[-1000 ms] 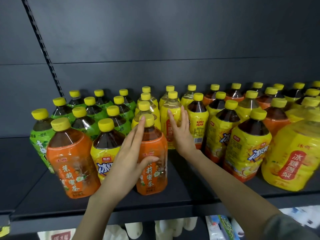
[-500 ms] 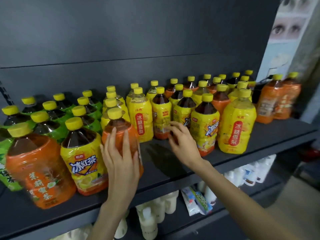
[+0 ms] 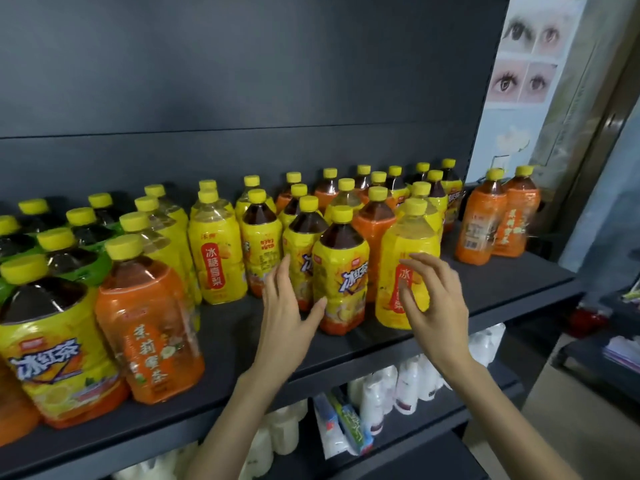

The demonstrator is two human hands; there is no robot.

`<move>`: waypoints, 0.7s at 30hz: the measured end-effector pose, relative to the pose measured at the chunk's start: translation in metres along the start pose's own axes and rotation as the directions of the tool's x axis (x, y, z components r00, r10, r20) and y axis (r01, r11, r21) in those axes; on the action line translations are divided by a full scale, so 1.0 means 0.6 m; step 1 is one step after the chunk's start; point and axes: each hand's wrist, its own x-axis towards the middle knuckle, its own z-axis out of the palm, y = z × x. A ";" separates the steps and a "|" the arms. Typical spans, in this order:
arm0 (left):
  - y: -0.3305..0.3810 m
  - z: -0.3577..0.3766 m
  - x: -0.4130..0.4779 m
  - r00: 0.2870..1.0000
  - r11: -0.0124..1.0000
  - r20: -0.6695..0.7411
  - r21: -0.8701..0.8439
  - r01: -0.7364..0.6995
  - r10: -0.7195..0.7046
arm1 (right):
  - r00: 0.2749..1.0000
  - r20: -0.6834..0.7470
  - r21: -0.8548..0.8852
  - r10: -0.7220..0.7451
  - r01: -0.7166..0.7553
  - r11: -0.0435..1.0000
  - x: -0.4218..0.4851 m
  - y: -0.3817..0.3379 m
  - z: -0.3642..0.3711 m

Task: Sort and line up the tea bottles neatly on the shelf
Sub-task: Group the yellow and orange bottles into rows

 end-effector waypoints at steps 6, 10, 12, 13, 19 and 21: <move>0.018 0.070 0.065 0.991 0.991 0.010 -0.024 0.132 -0.131 | 0.989 0.147 0.068 -0.012 0.002 0.998 0.051 0.093 -0.014; 0.021 0.097 0.072 0.982 0.985 -0.075 0.019 0.173 -0.171 | 0.954 0.295 0.239 -0.054 -0.019 0.971 0.067 0.122 -0.002; 0.021 0.102 0.069 0.979 0.983 -0.092 -0.045 0.178 -0.181 | 0.945 0.321 0.284 -0.060 -0.036 0.958 0.066 0.126 0.006; 0.021 0.103 0.068 0.978 0.982 -0.099 -0.061 0.180 -0.186 | 0.941 0.331 0.288 -0.063 -0.038 0.957 0.064 0.127 0.013; 0.015 0.105 0.064 0.968 0.963 -0.132 -0.193 0.186 -0.213 | 0.945 0.323 0.345 -0.047 -0.072 0.936 0.059 0.129 0.033; 0.016 0.107 0.062 0.967 0.963 -0.144 -0.200 0.180 -0.210 | 0.932 0.359 0.428 0.043 -0.205 0.880 0.056 0.132 0.033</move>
